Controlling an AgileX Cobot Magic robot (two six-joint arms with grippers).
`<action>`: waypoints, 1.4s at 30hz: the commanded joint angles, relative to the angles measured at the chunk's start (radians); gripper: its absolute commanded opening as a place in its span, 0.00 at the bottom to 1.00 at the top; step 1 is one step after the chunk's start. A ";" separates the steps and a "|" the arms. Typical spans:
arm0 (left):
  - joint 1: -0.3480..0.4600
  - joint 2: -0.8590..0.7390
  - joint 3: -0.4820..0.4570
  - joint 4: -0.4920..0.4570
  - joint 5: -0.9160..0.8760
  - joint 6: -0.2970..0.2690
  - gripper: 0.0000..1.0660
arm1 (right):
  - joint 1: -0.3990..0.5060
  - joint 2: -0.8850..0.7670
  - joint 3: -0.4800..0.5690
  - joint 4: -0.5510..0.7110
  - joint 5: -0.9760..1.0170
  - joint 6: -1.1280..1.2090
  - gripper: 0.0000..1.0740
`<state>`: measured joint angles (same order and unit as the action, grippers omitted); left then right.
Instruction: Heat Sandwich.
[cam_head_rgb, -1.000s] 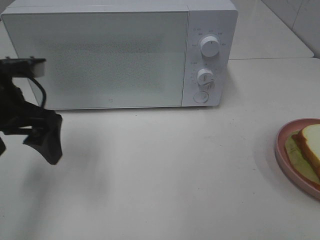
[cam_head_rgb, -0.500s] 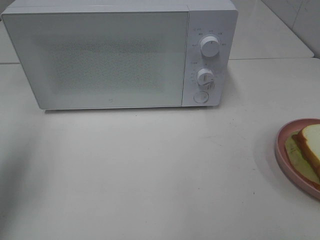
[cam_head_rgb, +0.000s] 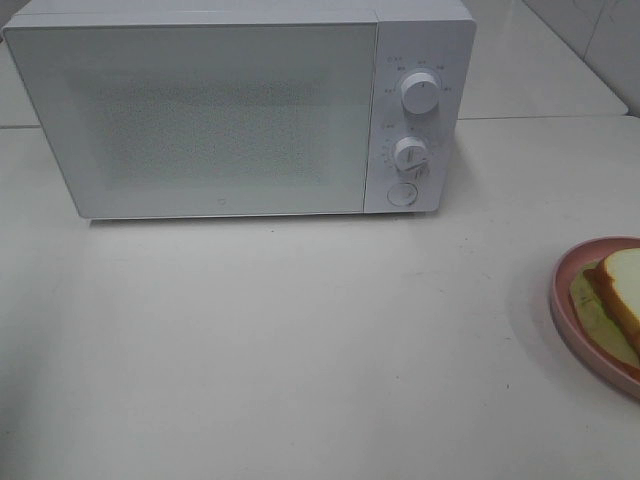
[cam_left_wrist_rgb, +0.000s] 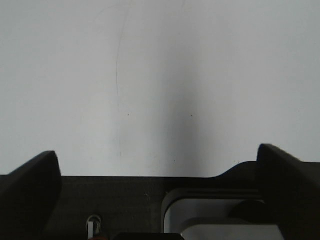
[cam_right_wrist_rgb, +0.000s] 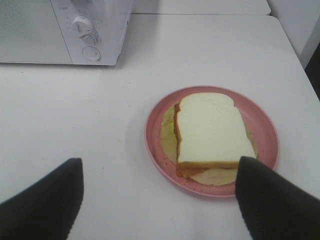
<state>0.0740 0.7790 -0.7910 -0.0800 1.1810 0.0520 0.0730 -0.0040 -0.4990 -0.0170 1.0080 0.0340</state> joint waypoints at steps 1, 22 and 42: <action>0.004 -0.120 0.060 -0.020 -0.025 0.036 0.93 | -0.005 -0.027 0.000 0.000 -0.014 -0.001 0.70; 0.004 -0.680 0.242 -0.069 -0.038 0.056 0.93 | -0.005 -0.027 0.000 0.000 -0.014 0.000 0.70; 0.004 -0.807 0.275 -0.062 -0.104 0.052 0.92 | -0.005 -0.018 0.000 0.000 -0.014 0.004 0.70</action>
<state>0.0760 -0.0040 -0.5160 -0.1430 1.0860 0.1090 0.0730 -0.0040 -0.4990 -0.0170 1.0080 0.0350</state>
